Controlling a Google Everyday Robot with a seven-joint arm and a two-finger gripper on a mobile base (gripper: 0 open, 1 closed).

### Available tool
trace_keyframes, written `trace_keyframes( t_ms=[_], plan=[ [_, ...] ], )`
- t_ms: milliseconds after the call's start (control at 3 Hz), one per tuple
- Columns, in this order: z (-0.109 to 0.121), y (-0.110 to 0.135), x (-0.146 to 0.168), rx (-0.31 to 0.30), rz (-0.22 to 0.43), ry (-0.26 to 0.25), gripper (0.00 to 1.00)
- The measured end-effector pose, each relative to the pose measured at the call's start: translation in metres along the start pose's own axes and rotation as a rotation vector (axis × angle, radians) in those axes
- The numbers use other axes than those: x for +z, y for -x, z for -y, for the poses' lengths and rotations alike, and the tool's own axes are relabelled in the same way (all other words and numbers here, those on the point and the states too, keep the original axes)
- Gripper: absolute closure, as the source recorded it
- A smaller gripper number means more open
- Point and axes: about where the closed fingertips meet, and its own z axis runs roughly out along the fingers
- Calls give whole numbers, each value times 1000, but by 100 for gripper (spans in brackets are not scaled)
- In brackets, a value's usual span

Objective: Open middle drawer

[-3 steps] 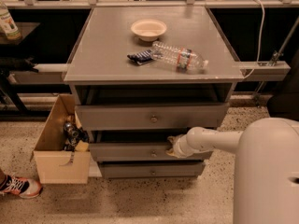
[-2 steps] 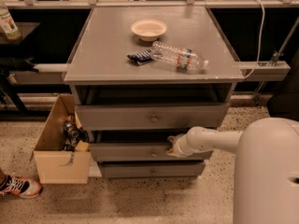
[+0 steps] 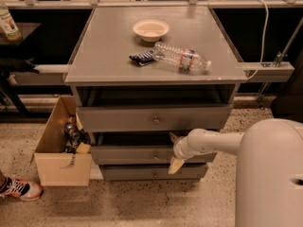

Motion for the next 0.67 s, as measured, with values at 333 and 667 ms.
trace_keyframes(
  t_ms=[333,667],
  plan=[
    [0,0,0,0,0,0,0],
    [-4,-1,3,0,-1,29,0]
  ],
)
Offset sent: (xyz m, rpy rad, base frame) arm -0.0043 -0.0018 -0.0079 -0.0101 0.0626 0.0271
